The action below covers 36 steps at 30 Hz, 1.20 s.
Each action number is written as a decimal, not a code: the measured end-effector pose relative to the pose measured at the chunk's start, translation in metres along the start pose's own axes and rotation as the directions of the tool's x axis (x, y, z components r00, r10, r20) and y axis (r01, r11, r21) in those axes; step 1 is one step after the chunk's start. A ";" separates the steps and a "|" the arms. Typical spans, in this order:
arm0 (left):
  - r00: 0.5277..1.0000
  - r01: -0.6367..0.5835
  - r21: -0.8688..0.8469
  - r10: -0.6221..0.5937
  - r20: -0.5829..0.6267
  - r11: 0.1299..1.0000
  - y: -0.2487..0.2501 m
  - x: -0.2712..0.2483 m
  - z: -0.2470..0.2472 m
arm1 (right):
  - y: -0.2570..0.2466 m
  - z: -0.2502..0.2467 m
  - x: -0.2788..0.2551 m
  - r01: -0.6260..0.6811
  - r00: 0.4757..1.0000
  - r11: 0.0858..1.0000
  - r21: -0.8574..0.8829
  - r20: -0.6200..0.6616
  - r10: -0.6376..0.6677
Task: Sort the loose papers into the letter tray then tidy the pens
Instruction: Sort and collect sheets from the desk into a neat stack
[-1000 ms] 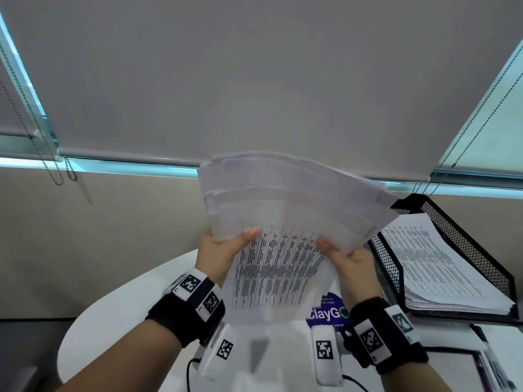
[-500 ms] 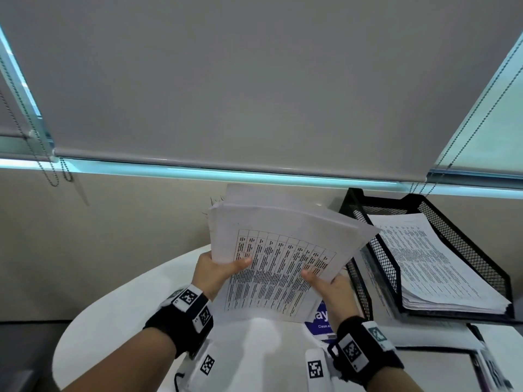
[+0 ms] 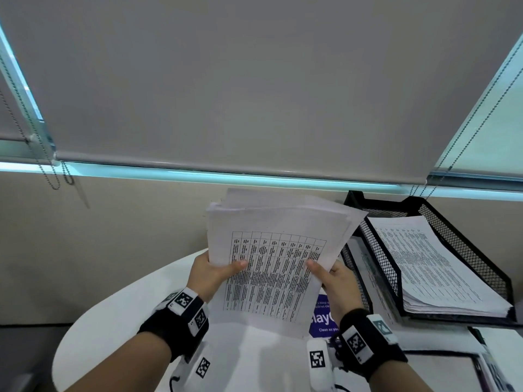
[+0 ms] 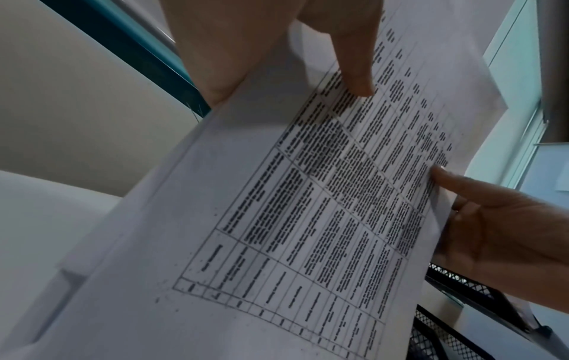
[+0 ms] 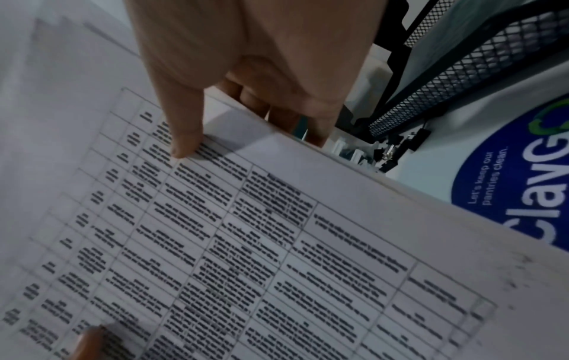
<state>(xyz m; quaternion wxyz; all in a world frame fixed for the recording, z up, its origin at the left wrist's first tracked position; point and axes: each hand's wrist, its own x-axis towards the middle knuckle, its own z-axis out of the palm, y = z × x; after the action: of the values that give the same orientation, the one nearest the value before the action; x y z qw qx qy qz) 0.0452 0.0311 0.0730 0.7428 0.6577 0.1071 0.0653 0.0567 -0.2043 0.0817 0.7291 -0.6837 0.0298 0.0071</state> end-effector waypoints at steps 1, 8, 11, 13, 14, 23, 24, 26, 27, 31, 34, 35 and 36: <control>1.000 0.002 -0.005 -0.002 0.005 1.000 0.000 0.000 0.001 | 0.000 0.000 0.001 0.008 1.000 1.000 0.007 -0.002 -0.008; 0.999 -0.046 -0.009 0.047 0.025 0.999 0.009 0.002 0.005 | -0.024 -0.001 0.003 0.129 0.990 0.990 0.051 0.053 -0.132; 0.998 -0.057 0.008 0.056 0.040 0.998 0.012 0.003 0.006 | -0.037 0.004 0.004 0.179 0.981 0.983 0.035 0.075 -0.182; 0.997 -0.063 0.013 0.063 0.050 0.998 0.013 0.004 0.005 | -0.047 0.006 0.004 0.176 0.984 0.982 0.063 0.016 -0.178; 0.996 -0.068 0.012 0.067 0.057 0.998 0.013 0.005 0.004 | -0.053 0.007 0.003 0.193 0.981 0.977 0.086 -0.008 -0.193; 0.991 -0.061 -0.001 0.061 0.123 0.998 0.010 0.007 -0.003 | -0.085 0.014 0.004 0.292 0.952 0.953 0.085 -0.119 -0.281; 0.990 -0.059 -0.002 0.058 0.129 0.998 0.009 0.008 -0.004 | -0.086 0.014 0.005 0.301 0.949 0.950 0.085 -0.127 -0.289; 0.990 -0.048 -0.002 0.048 0.131 0.999 0.009 0.009 -0.004 | -0.089 0.014 0.005 0.331 0.939 0.940 0.078 -0.121 -0.321; 0.990 -0.046 -0.003 0.046 0.132 0.999 0.008 0.010 -0.004 | -0.091 0.014 0.006 0.351 0.934 0.934 0.071 -0.105 -0.343; 0.991 -0.036 0.002 0.035 0.130 0.999 0.009 0.009 -0.004 | -0.093 0.012 0.006 0.417 0.906 0.909 -0.021 -0.067 -0.417; 0.991 -0.037 0.008 0.036 0.127 0.999 0.009 0.009 -0.004 | -0.094 0.009 0.006 0.434 0.897 0.900 -0.047 -0.066 -0.436; 0.991 -0.041 0.008 0.039 0.124 0.999 0.008 0.009 -0.004 | -0.095 0.008 0.005 0.438 0.896 0.896 -0.070 -0.052 -0.442; 0.992 -0.041 0.011 0.039 0.123 0.999 0.008 0.009 -0.004 | -0.096 0.009 0.004 0.439 0.896 0.893 -0.097 -0.031 -0.444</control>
<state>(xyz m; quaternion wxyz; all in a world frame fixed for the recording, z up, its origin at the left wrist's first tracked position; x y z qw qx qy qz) 0.0535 0.0383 0.0798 0.7421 0.6674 0.0484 0.0389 0.0659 -0.2020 0.1774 0.6801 -0.7037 -0.1074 -0.1751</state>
